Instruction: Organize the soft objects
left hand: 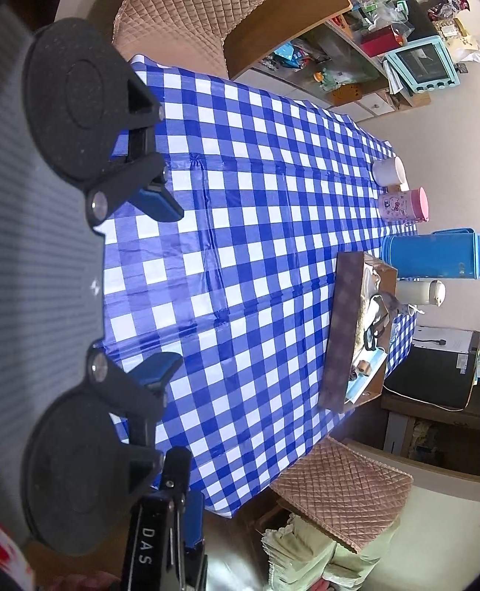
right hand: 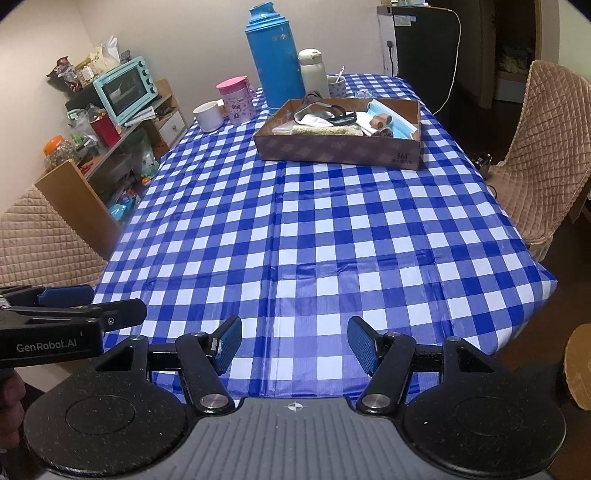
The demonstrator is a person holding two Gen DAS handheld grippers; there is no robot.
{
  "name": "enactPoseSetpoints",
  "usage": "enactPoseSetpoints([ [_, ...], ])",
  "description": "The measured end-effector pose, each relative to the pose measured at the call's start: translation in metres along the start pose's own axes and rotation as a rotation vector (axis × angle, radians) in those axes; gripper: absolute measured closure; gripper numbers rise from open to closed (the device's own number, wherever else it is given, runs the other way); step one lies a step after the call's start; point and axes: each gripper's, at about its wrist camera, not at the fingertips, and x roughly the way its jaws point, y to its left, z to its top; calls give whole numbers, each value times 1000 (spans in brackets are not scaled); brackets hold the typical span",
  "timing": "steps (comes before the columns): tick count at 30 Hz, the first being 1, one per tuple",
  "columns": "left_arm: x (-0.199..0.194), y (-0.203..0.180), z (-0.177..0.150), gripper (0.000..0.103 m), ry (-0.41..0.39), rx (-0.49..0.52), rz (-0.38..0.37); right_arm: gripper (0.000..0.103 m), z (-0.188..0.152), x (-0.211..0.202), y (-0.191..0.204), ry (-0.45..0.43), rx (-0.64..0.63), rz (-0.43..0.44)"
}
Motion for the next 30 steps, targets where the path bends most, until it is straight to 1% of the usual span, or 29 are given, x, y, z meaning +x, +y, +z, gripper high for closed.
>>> enactPoseSetpoints([
  [30, -1, -2, 0, 27, 1, -3, -4, 40, 1, -3, 3, -6, -5, -4],
])
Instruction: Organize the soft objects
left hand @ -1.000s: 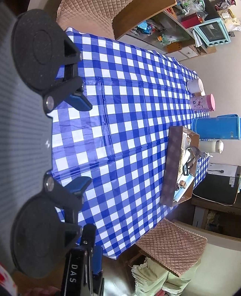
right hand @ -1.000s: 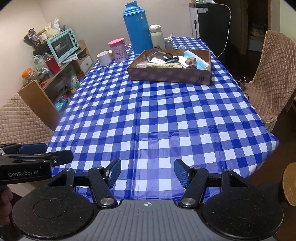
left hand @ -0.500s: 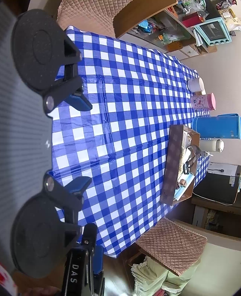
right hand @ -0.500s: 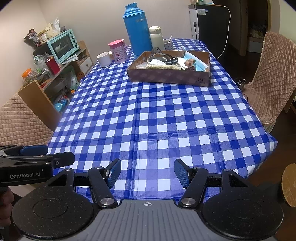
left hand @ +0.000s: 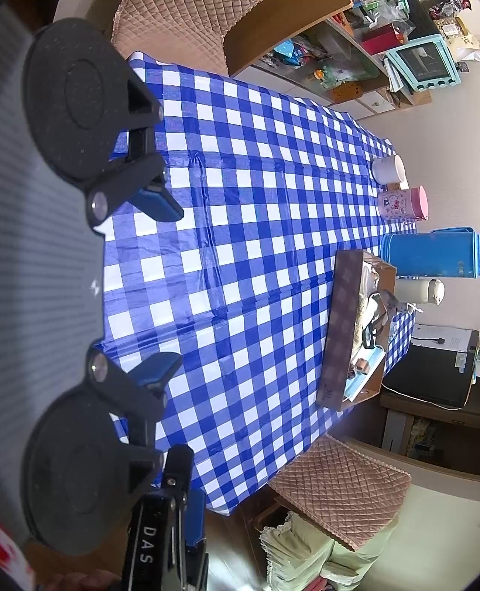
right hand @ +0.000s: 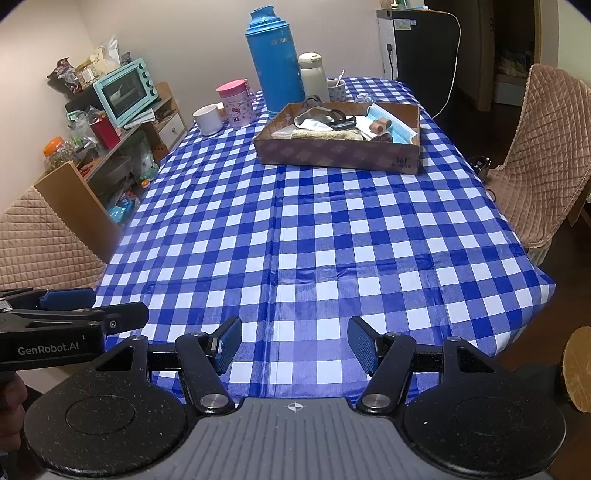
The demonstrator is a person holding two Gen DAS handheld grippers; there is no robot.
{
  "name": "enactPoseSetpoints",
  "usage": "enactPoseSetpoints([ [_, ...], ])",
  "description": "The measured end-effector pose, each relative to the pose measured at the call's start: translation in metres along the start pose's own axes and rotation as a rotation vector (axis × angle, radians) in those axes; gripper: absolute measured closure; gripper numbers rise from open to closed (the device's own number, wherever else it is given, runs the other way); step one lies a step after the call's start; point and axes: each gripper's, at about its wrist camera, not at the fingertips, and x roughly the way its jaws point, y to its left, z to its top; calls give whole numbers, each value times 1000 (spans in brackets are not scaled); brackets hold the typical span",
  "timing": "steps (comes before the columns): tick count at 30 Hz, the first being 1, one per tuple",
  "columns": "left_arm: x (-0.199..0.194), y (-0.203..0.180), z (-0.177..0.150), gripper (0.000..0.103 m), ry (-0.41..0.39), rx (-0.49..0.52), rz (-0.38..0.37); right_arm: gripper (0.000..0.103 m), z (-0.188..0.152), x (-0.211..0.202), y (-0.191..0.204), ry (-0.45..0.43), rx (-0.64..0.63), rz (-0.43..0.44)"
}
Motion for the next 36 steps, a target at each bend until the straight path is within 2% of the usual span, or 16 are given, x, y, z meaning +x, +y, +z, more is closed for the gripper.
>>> enactPoseSetpoints([
  [36, -2, -1, 3, 27, -5, 0, -5, 40, 0, 0, 0, -2, -1, 0],
])
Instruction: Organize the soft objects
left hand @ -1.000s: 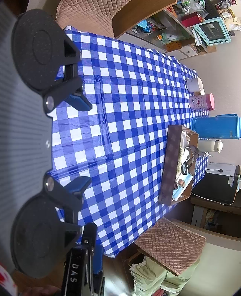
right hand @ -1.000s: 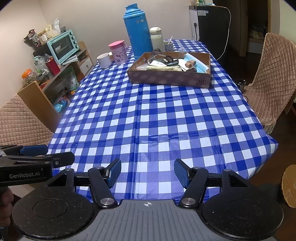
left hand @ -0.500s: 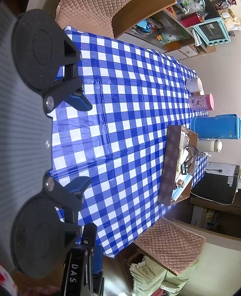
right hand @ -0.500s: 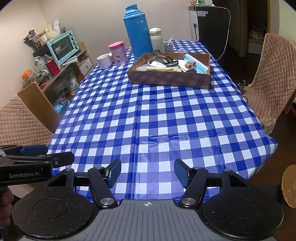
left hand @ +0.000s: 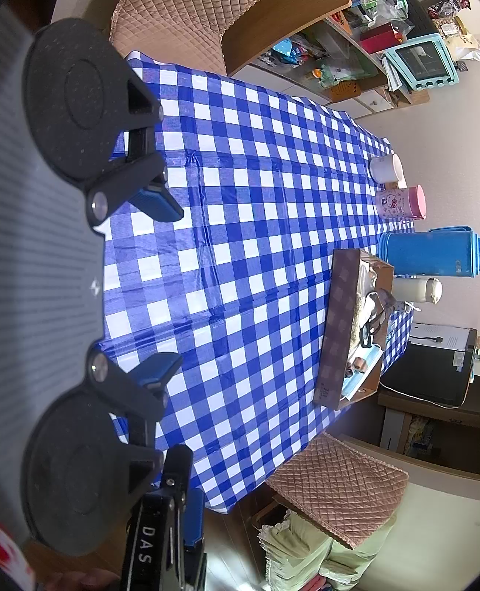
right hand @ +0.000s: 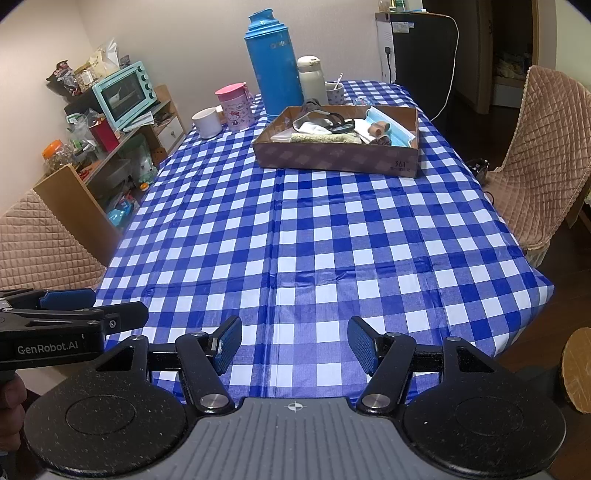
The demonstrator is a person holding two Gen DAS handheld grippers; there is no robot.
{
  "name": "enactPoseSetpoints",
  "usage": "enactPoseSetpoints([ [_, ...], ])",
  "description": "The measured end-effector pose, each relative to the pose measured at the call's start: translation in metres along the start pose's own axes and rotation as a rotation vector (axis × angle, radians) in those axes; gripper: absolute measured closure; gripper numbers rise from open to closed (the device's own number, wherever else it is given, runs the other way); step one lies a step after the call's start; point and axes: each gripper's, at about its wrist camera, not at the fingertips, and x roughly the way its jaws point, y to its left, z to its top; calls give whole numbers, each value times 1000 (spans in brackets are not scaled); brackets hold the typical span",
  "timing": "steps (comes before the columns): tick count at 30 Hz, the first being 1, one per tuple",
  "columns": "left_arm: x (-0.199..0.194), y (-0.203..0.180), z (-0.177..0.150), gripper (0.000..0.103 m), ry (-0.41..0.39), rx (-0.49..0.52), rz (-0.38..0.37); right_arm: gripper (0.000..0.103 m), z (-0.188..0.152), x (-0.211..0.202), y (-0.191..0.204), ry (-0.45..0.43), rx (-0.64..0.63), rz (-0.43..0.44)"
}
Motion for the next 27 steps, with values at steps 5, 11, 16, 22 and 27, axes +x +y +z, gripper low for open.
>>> enactPoseSetpoints([
  [5, 0, 0, 0, 27, -1, 0, 0, 40, 0, 0, 0, 0, 0, 1],
  [11, 1, 1, 0, 27, 0, 0, -1, 40, 0, 1, 0, -1, 0, 0],
  [16, 1, 1, 0, 27, -1, 0, -1, 40, 0, 0, 0, 0, 1, 0],
  [22, 2, 0, 0, 27, -1, -1, 0, 40, 2, 1, 0, -1, 3, -2],
  [27, 3, 0, 0, 27, -2, -1, 0, 40, 2, 2, 0, -1, 2, -2],
])
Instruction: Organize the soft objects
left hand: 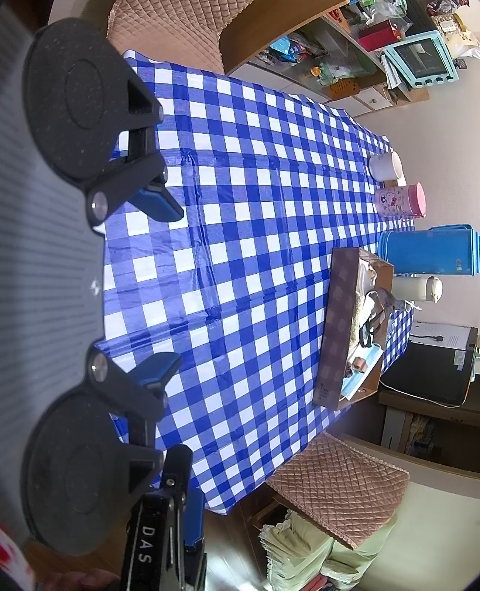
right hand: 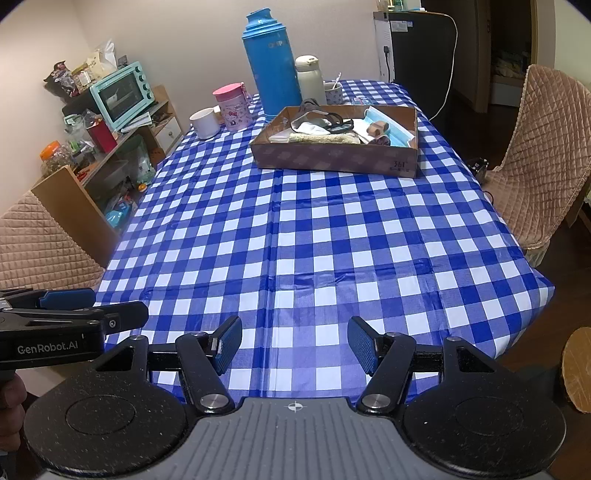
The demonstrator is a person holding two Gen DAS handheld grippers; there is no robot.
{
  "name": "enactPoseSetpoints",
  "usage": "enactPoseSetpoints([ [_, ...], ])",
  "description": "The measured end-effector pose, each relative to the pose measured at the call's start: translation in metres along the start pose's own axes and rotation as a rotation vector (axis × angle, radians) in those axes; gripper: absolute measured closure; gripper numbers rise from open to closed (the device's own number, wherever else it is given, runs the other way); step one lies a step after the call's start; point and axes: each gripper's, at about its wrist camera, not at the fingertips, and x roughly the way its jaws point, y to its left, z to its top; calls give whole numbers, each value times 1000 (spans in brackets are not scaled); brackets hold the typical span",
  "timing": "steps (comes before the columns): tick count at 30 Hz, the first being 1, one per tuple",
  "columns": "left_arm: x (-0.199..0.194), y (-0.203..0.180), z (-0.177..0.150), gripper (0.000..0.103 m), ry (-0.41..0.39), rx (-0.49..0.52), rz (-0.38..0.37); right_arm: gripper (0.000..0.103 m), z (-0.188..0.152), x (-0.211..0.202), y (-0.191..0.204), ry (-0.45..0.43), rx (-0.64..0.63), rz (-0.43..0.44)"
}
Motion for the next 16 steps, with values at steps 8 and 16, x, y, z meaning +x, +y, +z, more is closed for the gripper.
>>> enactPoseSetpoints([
  [8, 1, 0, 1, 27, 0, -1, 1, 40, 0, 0, 0, 0, 0, 0],
  [16, 2, -3, 5, 27, 7, 1, -9, 40, 4, 1, -4, 3, 5, -3],
])
